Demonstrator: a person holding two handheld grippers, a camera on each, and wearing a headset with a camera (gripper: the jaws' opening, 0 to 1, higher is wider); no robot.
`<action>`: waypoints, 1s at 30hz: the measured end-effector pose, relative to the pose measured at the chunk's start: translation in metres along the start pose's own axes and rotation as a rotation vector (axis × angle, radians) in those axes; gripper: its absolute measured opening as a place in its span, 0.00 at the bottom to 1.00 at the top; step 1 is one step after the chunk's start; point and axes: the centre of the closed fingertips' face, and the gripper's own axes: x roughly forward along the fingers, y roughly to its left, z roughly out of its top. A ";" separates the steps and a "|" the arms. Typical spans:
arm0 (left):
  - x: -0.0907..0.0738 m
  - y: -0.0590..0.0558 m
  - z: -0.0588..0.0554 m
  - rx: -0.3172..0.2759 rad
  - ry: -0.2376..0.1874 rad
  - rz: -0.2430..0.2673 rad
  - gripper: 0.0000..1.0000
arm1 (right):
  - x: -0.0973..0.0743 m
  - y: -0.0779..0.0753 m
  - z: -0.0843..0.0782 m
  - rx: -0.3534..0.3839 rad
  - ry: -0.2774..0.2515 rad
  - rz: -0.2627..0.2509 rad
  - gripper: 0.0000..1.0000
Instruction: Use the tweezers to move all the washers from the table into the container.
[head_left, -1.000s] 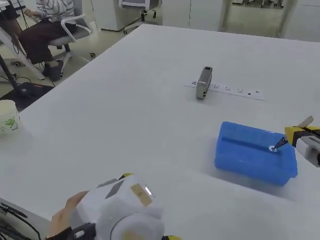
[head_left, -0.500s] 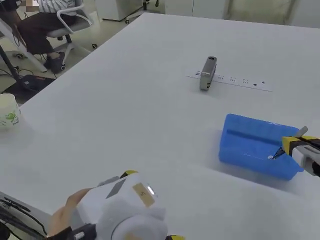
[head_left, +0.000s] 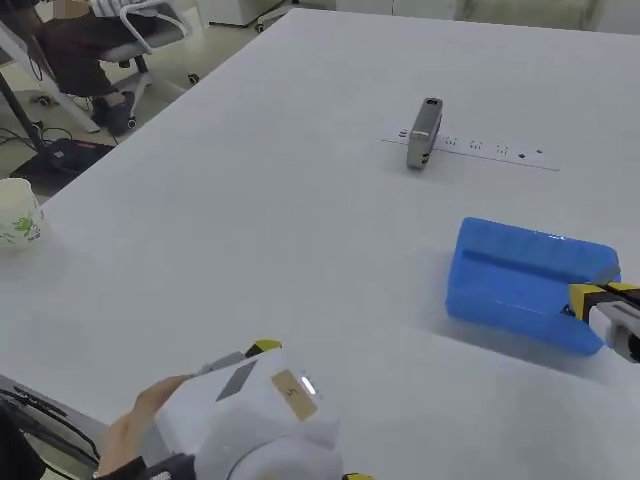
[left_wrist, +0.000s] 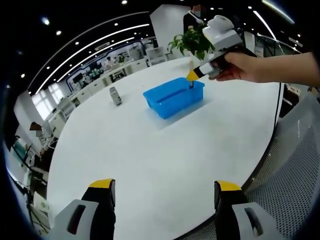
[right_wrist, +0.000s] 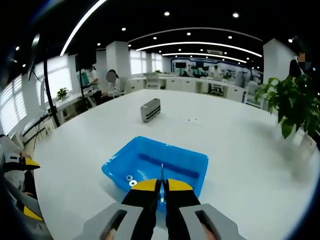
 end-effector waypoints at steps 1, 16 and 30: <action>0.000 0.000 0.000 0.001 0.001 -0.001 0.82 | 0.000 0.000 0.000 0.000 0.001 0.000 0.01; 0.001 -0.002 0.001 0.002 0.000 -0.010 0.83 | -0.009 -0.008 0.026 -0.009 -0.060 -0.005 0.01; -0.012 0.000 0.036 -0.044 -0.106 -0.062 0.77 | -0.037 0.037 0.070 -0.029 -0.089 0.320 0.01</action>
